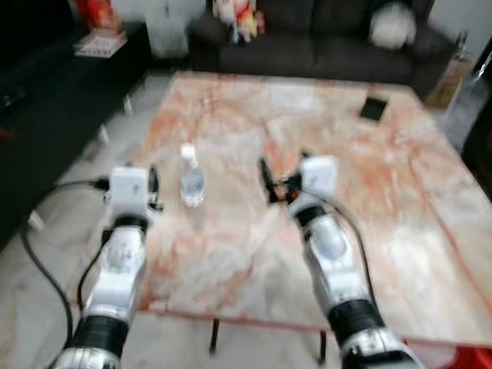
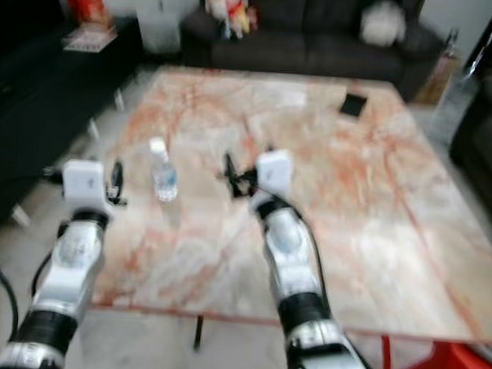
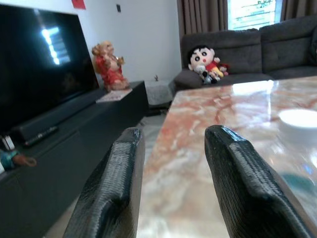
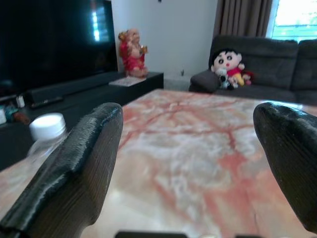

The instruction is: Picking trash to rubbish bin

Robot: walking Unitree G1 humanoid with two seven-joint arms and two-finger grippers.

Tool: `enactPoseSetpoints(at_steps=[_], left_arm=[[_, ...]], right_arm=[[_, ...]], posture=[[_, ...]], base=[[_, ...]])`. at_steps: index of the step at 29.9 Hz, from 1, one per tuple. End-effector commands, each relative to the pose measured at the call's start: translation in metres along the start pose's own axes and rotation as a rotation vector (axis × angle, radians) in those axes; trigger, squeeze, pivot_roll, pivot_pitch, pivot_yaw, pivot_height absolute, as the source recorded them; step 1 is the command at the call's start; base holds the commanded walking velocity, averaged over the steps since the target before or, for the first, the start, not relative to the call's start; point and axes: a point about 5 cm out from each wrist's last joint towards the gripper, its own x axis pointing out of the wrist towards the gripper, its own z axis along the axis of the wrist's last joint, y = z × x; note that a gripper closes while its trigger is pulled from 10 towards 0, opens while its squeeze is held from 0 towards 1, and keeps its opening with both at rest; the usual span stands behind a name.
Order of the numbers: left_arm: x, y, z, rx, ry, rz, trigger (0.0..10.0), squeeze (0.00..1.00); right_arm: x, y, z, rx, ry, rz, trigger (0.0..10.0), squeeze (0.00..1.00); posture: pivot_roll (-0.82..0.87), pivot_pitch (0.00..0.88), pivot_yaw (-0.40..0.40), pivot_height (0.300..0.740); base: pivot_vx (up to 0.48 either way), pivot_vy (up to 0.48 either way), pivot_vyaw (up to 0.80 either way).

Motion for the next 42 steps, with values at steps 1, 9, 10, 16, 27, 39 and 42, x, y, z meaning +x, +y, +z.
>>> enactPoseSetpoints(at_steps=[1, 9, 10, 16, 27, 39, 42], left_arm=[[0.004, -0.011, 0.009, -0.014, -0.029, -0.029, 10.0, 0.00], [0.003, -0.013, 0.013, -0.015, -0.043, -0.043, 10.0, 0.00], [0.003, -0.014, 0.015, -0.018, -0.051, -0.050, 10.0, 0.00], [0.000, -0.019, 0.038, -0.049, -0.149, -0.099, 10.0, 0.00], [0.004, -0.021, 0.067, -0.111, -0.206, -0.154, 10.0, 0.55], [0.016, -0.029, 0.052, -0.074, -0.099, -0.230, 10.0, 1.00], [0.021, -0.029, 0.047, -0.057, -0.070, -0.237, 10.0, 1.00]], right_arm=[[-0.001, -0.013, 0.005, 0.008, -0.019, -0.043, 10.0, 0.00], [0.000, -0.016, 0.006, 0.008, -0.022, -0.057, 10.0, 0.00], [-0.001, -0.016, 0.005, 0.011, -0.022, -0.058, 10.0, 0.00], [-0.002, -0.017, 0.005, 0.029, -0.030, -0.062, 10.0, 0.00], [-0.003, -0.017, 0.005, 0.033, -0.028, -0.065, 10.0, 0.00], [-0.005, -0.013, 0.001, 0.035, -0.014, -0.055, 10.0, 0.00], [-0.007, -0.013, 0.000, 0.035, -0.010, -0.055, 10.0, 0.00]], posture=[[0.06, 0.000, 0.013, 0.740], [0.06, 0.000, 0.011, 0.740], [0.06, 0.000, 0.010, 0.740], [0.07, 0.000, 0.011, 0.740], [0.07, 0.000, 0.007, 0.740], [0.07, 0.003, 0.017, 0.740], [0.06, 0.008, 0.017, 0.740]], base=[[0.431, 0.000, 0.00], [0.428, 0.000, 0.00], [0.420, 0.000, 0.00], [0.115, 0.000, 0.00], [0.000, 0.000, 0.00], [0.000, 0.000, 0.00], [0.000, 0.000, 0.00]])
